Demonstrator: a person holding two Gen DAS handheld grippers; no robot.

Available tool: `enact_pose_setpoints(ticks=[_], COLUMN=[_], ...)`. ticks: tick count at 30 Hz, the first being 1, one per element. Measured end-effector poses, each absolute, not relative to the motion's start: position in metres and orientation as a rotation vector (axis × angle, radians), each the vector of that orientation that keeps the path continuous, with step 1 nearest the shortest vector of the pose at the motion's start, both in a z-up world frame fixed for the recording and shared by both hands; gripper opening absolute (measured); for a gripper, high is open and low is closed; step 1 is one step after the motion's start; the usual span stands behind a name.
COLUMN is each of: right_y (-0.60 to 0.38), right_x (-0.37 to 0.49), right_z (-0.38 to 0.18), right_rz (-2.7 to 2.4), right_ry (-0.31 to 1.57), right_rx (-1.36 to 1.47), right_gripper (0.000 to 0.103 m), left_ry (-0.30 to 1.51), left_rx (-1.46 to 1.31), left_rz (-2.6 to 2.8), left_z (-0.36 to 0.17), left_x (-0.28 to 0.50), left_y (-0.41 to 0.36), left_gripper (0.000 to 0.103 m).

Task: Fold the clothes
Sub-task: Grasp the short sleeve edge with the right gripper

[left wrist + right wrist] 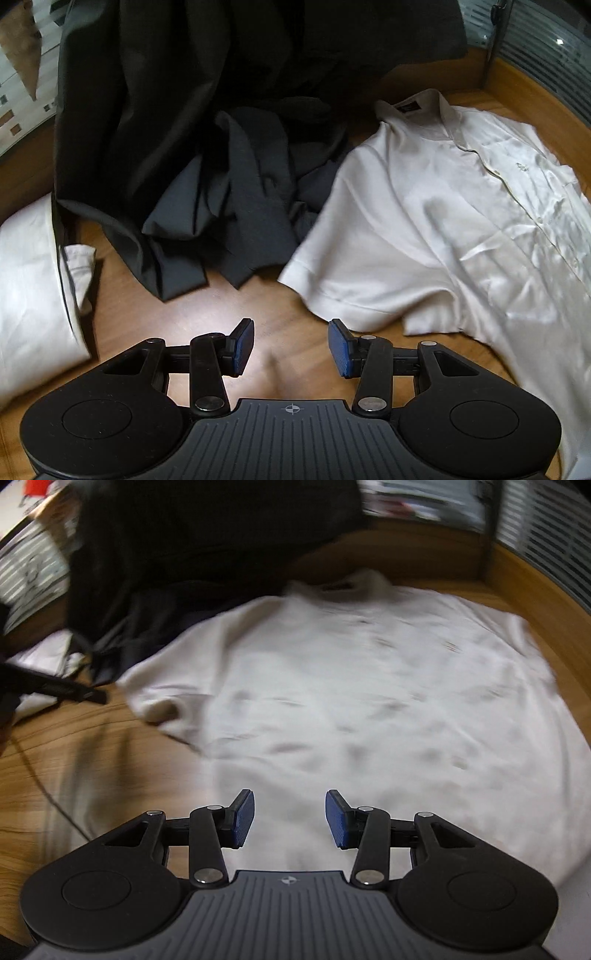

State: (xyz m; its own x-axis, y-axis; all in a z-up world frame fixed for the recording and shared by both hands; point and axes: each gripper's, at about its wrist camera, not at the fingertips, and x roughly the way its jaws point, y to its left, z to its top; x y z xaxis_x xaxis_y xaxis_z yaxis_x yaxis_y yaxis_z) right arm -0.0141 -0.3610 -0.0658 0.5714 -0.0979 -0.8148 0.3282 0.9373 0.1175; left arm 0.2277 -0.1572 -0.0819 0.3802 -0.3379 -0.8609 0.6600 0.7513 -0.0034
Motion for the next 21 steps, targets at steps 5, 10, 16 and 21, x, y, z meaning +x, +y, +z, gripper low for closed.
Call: enact_pose_setpoints(ticks=[5,10,16,21], right_y=[-0.31,-0.283,-0.271,-0.27], right_x=[0.037,0.09,0.137,0.15], right_z=[-0.066,-0.08,-0.107,-0.123], right_rz=[-0.176,-0.133,-0.14,-0.186], right_ry=[0.923,0.942,0.983,1.018], right_rx=[0.207,0.138,0.067,0.033], right_gripper=[0.048,0.048,0.04,0.025], left_ry=[0.996,0.967,0.949,0.966], left_rx=[0.371,0.46,0.504,0.463], left_rz=[-0.675,-0.731,-0.768,-0.799], left_z=[-0.087,-0.09,-0.093,-0.094], left_x=[0.239,0.242,0.244,0.249], left_y=[-0.147,-0.144,-0.138,-0.134], left_gripper=[0.047,0.047,0.047,0.046])
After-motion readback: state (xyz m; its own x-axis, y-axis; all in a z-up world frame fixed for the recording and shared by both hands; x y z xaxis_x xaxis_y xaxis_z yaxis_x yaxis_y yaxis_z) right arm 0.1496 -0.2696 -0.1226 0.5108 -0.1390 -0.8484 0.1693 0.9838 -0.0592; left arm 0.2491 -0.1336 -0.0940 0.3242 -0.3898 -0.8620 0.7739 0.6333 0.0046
